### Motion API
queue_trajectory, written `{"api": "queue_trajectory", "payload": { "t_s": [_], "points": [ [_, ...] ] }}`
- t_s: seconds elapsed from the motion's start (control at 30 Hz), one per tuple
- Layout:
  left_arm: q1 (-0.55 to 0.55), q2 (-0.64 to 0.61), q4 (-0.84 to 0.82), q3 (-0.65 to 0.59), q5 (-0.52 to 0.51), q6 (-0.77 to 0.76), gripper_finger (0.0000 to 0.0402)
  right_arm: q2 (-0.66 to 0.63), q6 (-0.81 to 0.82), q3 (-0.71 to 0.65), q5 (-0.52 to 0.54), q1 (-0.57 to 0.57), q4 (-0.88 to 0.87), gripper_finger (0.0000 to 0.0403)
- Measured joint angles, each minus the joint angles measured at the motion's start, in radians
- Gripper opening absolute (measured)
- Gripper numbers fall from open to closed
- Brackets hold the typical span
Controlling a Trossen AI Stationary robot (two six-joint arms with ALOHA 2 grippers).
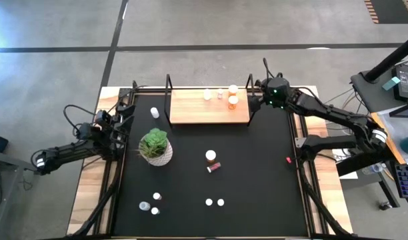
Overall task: Pick and place medicine bottles onto shelf by color
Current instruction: Put the top white pill bottle on the shelf aligned with the other white pill bottle
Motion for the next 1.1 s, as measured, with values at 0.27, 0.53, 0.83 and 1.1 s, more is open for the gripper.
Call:
{"api": "queue_trajectory", "payload": {
  "t_s": [0.27,0.53,0.83,1.1],
  "points": [
    [0.0,0.002,0.0,0.012,-0.013,0.048,0.0233,0.08,0.004,0.003,-0.006,0.0,0.012,0.038],
    [0.0,0.12,-0.013,0.014,-0.17,0.048,0.0233,0.076,0.002,-0.006,-0.01,-0.02,0.032,0.038],
    [0.001,0.317,-0.33,0.155,-0.37,0.078,0.0233,-0.02,-0.004,-0.035,-0.009,-0.024,0.025,0.038],
    [0.014,0.426,-0.813,0.447,-0.544,0.099,0.0233,-0.135,0.008,-0.166,-0.015,-0.024,0.063,0.038]
  ]
}}
